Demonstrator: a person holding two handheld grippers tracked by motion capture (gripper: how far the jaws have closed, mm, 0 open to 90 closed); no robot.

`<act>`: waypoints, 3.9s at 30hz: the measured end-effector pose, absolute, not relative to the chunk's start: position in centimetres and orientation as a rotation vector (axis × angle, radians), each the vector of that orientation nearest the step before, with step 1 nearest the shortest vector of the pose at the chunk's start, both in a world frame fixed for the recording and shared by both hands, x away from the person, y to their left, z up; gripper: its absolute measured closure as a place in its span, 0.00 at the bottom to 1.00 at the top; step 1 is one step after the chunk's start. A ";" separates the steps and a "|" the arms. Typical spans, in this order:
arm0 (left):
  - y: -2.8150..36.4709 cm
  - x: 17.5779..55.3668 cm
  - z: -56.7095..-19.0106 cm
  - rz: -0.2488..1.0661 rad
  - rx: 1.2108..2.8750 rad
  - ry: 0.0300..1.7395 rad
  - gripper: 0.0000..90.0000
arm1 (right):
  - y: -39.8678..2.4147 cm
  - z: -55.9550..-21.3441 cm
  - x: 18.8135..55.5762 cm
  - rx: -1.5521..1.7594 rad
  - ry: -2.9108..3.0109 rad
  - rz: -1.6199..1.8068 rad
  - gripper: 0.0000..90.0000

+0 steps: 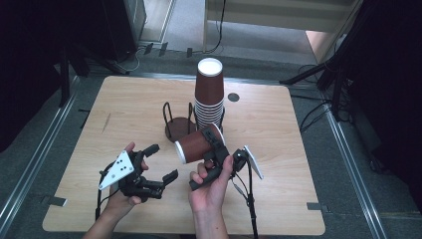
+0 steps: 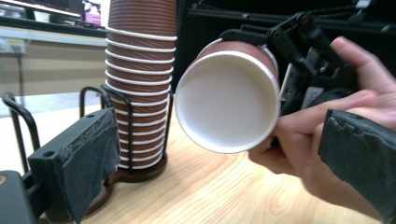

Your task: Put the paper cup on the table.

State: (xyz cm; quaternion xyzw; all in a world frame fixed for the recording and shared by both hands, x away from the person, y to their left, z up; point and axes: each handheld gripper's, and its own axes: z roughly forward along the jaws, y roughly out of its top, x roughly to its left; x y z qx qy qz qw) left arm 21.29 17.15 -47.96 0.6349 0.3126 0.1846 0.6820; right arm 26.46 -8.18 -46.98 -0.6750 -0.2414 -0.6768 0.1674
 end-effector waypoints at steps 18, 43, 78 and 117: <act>19.7 22.1 -50.0 0.468 1.443 0.821 0.00 | -9.3 -47.1 26.3 -2.037 -0.946 -2.096 0.14; 26.4 20.6 -52.7 0.539 1.425 1.072 0.09 | -12.0 -47.1 26.4 -2.011 -1.328 -2.338 0.14; 29.9 21.2 -55.2 0.663 1.477 1.287 0.00 | -15.4 -47.4 30.2 -2.296 -1.915 -2.492 0.13; 29.9 21.6 -55.1 0.656 1.533 1.325 0.00 | -18.4 -49.9 36.8 -2.399 -2.497 -2.237 0.13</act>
